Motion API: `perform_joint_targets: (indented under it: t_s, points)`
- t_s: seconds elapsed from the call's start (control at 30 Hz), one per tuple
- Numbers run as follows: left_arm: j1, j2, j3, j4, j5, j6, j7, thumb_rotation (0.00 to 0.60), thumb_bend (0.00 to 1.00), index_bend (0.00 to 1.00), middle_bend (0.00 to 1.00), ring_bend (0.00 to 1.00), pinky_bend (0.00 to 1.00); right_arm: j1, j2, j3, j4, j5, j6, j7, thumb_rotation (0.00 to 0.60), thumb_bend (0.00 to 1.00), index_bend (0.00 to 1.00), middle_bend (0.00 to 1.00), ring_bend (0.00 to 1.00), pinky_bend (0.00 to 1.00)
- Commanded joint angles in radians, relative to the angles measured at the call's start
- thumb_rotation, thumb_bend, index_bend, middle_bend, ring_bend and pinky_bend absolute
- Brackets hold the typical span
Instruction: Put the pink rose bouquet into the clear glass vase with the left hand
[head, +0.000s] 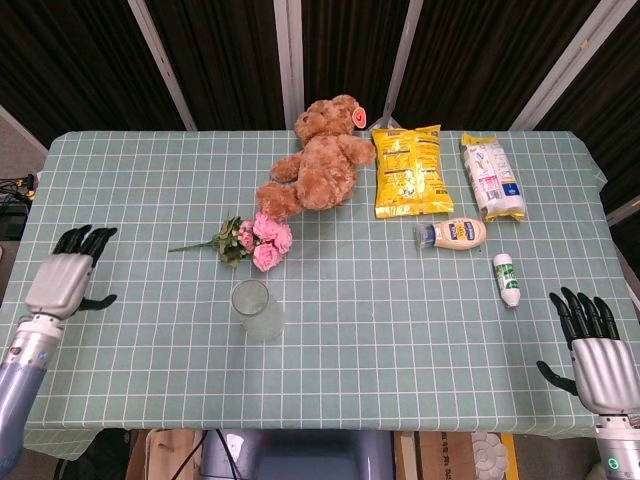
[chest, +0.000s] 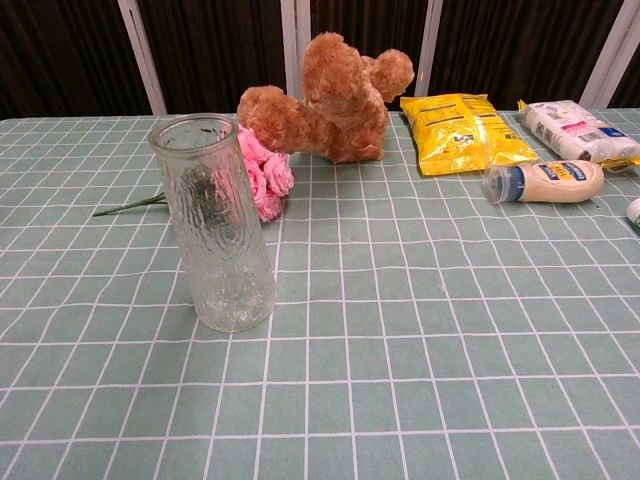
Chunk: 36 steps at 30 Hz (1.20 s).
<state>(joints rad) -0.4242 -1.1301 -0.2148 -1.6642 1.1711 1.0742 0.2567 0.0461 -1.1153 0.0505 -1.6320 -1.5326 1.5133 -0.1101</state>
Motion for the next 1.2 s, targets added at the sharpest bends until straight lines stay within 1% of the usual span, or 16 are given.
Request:
perform_joint_targets:
  t_s: [0.03, 0.17, 0.3, 0.37, 0.57, 0.77, 0.93, 1.03, 1.2]
  points:
    - [-0.086, -0.060, -0.057, 0.027, -0.094, -0.069, 0.064, 0.600, 0.22, 0.08, 0.07, 0.00, 0.00, 0.002, -0.003, 0.000, 0.002, 0.006, -0.006, -0.009, 0.600, 0.19, 0.01, 0.06, 0.04, 0.00]
    - [-0.179, -0.123, -0.089, 0.062, -0.235, -0.124, 0.168, 0.600, 0.22, 0.08, 0.07, 0.00, 0.00, 0.006, -0.013, 0.002, 0.004, 0.016, -0.017, -0.028, 0.600, 0.19, 0.01, 0.06, 0.04, 0.00]
    - [-0.252, -0.172, -0.101, 0.086, -0.358, -0.160, 0.242, 0.600, 0.22, 0.07, 0.07, 0.00, 0.00, 0.013, -0.021, 0.003, 0.012, 0.018, -0.028, -0.038, 0.600, 0.19, 0.01, 0.06, 0.04, 0.00]
    - [-0.282, -0.194, -0.108, 0.100, -0.411, -0.175, 0.259, 0.600, 0.22, 0.07, 0.07, 0.00, 0.00, 0.015, -0.025, 0.003, 0.016, 0.020, -0.031, -0.043, 0.600, 0.19, 0.01, 0.06, 0.04, 0.00]
    - [-0.375, -0.279, -0.104, 0.183, -0.546, -0.189, 0.331, 0.600, 0.22, 0.07, 0.07, 0.00, 0.00, 0.018, -0.034, 0.006, 0.020, 0.036, -0.040, -0.059, 0.600, 0.19, 0.01, 0.06, 0.04, 0.00]
    - [-0.436, -0.345, -0.095, 0.242, -0.619, -0.197, 0.362, 0.600, 0.21, 0.07, 0.07, 0.00, 0.00, 0.020, -0.039, 0.007, 0.022, 0.038, -0.041, -0.069, 0.600, 0.19, 0.01, 0.06, 0.04, 0.00]
    - [-0.480, -0.395, -0.095, 0.274, -0.670, -0.208, 0.362, 0.600, 0.21, 0.07, 0.07, 0.00, 0.00, 0.021, -0.042, 0.008, 0.024, 0.041, -0.043, -0.074, 0.600, 0.19, 0.01, 0.06, 0.04, 0.00]
    - [-0.498, -0.431, -0.093, 0.298, -0.663, -0.191, 0.352, 0.600, 0.21, 0.07, 0.07, 0.00, 0.00, 0.021, -0.043, 0.006, 0.024, 0.032, -0.037, -0.074, 0.600, 0.19, 0.01, 0.06, 0.04, 0.00]
    - [-0.526, -0.477, -0.077, 0.341, -0.677, -0.168, 0.377, 0.600, 0.21, 0.08, 0.07, 0.00, 0.00, 0.020, -0.046, 0.001, 0.030, 0.009, -0.022, -0.072, 0.600, 0.19, 0.01, 0.06, 0.04, 0.00]
